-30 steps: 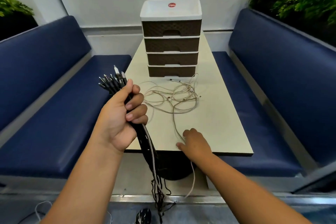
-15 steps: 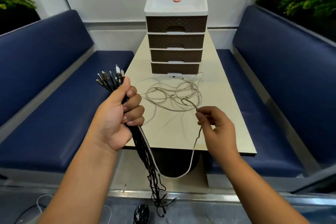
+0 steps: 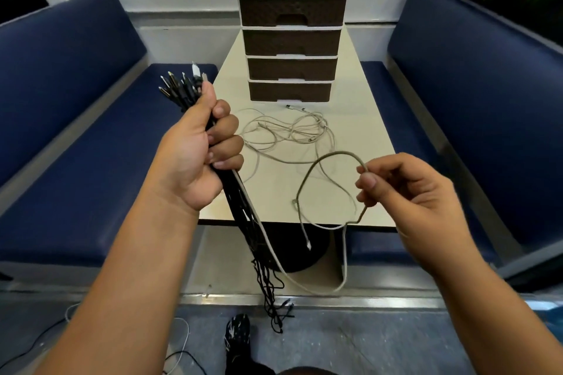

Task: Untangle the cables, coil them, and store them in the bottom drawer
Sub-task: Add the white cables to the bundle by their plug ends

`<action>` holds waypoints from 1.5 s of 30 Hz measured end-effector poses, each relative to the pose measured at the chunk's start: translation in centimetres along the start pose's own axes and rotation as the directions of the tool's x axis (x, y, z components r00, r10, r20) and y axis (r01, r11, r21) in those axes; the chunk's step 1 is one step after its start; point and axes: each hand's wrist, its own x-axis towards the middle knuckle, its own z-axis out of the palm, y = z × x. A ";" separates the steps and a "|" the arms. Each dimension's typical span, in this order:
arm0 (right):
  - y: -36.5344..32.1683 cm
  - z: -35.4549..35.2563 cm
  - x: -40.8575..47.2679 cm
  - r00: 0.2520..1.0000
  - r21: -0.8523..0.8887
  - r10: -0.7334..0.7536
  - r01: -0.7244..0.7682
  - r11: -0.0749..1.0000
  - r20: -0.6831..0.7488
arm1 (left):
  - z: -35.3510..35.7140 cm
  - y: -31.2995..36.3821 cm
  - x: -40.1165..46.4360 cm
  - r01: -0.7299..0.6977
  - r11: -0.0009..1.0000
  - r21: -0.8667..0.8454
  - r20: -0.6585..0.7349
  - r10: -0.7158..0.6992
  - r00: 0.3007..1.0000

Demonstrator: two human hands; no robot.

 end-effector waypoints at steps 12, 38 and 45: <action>10.5 -0.3 -0.8 0.728 -0.371 0.618 -0.509 0.777 0.296 | -0.1 0.1 -0.5 0.028 0.998 0.048 -0.013 -0.027 1.000; 13.7 9.6 -2.5 0.823 -0.286 0.382 -0.279 0.917 0.421 | 3.7 3.1 1.8 -0.067 0.997 -0.025 0.109 0.069 0.992; 15.4 7.0 -1.9 0.591 -0.745 0.615 -0.035 0.666 0.522 | 2.0 4.9 3.2 -0.112 0.991 -0.075 0.093 0.119 0.988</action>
